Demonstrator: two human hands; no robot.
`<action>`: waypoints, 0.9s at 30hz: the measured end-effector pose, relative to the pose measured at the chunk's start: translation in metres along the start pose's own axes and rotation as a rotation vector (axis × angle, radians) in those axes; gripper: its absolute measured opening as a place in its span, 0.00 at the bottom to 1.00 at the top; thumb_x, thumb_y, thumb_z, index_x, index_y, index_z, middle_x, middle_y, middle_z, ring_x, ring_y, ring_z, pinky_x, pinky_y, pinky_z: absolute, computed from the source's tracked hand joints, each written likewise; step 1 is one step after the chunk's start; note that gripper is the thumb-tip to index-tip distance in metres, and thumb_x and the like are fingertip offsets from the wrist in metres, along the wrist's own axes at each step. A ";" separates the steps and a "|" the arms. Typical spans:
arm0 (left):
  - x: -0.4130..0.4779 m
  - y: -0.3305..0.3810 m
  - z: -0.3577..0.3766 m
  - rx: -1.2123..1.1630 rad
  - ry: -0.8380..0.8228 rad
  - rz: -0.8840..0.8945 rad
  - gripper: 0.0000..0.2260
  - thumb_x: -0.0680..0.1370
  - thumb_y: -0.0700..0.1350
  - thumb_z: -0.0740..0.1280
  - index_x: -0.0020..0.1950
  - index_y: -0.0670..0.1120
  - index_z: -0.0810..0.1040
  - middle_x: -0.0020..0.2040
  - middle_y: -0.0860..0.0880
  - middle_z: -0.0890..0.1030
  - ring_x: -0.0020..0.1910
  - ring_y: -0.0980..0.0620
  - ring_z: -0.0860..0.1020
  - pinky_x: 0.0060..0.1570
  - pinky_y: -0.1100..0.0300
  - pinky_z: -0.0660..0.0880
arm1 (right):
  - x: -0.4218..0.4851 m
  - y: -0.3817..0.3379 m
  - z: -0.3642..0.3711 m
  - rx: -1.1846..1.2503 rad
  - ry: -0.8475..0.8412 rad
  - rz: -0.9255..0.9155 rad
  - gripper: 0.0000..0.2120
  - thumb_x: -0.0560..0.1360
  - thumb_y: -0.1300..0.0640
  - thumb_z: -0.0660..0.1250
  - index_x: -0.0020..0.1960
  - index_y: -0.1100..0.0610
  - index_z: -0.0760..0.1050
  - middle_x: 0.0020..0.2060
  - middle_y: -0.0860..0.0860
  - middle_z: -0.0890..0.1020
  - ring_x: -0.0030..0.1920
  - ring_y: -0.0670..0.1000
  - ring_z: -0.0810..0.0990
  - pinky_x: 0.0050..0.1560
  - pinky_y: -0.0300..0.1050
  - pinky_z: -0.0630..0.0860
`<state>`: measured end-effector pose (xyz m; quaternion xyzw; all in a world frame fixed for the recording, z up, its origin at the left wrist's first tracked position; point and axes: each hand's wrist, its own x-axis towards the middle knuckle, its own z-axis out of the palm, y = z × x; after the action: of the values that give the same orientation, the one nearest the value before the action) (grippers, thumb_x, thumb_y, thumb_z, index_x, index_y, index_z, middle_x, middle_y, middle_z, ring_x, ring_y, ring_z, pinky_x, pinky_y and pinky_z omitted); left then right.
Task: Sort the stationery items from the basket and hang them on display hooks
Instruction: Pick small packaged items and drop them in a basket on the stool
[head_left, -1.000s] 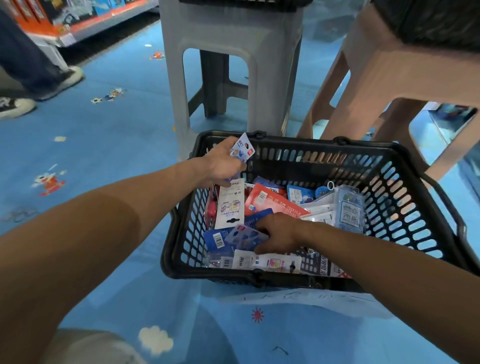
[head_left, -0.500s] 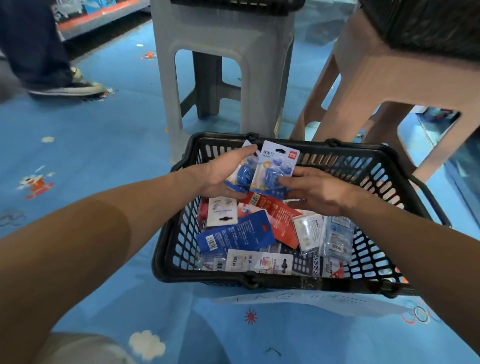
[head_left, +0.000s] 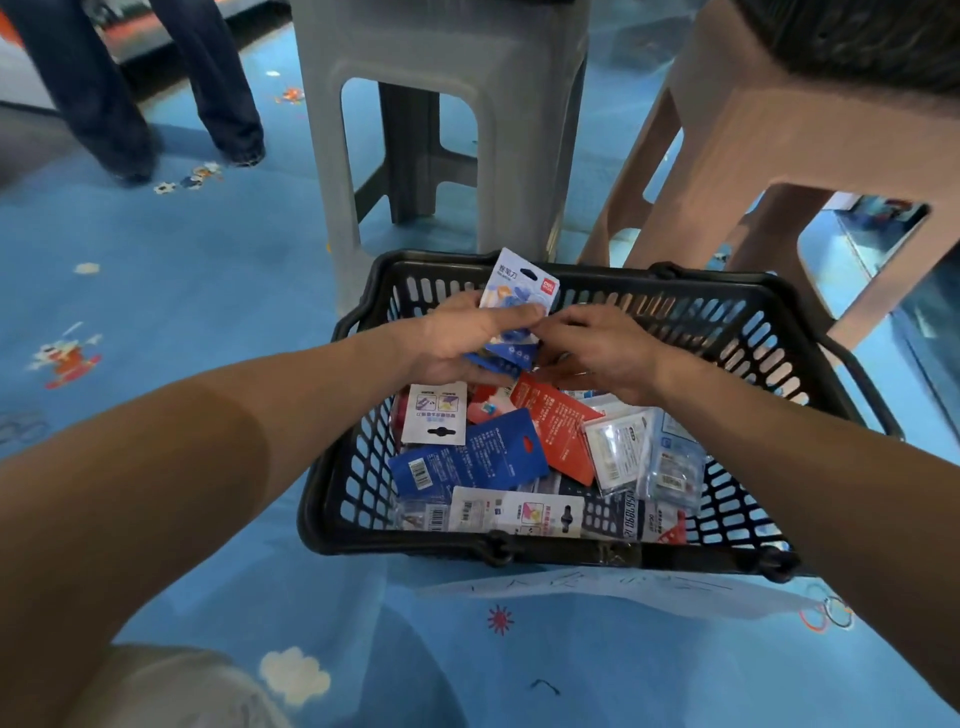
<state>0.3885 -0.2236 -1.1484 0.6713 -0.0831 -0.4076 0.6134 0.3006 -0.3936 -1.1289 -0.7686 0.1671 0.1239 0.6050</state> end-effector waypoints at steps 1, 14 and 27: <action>0.003 -0.001 0.003 0.006 0.019 0.014 0.19 0.76 0.51 0.77 0.65 0.47 0.79 0.56 0.45 0.87 0.53 0.45 0.86 0.48 0.47 0.84 | 0.000 0.003 -0.005 -0.072 0.035 0.023 0.19 0.78 0.43 0.71 0.56 0.59 0.80 0.44 0.55 0.87 0.43 0.53 0.87 0.39 0.43 0.80; 0.028 -0.003 0.021 0.034 0.143 0.072 0.17 0.73 0.46 0.80 0.59 0.48 0.80 0.48 0.47 0.88 0.46 0.46 0.88 0.47 0.44 0.85 | -0.026 0.064 -0.090 -1.123 0.137 0.076 0.09 0.76 0.55 0.72 0.56 0.54 0.81 0.55 0.53 0.82 0.58 0.55 0.80 0.58 0.45 0.76; 0.014 0.002 -0.013 0.196 0.280 0.197 0.15 0.71 0.44 0.81 0.55 0.49 0.84 0.47 0.51 0.88 0.45 0.51 0.87 0.38 0.54 0.84 | 0.007 0.049 0.056 -1.092 -0.133 -0.368 0.36 0.73 0.46 0.75 0.77 0.50 0.65 0.72 0.53 0.70 0.70 0.57 0.70 0.70 0.53 0.70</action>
<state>0.4068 -0.2226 -1.1540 0.7666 -0.1015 -0.2385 0.5875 0.2880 -0.3499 -1.1887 -0.9763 -0.0958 0.1327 0.1415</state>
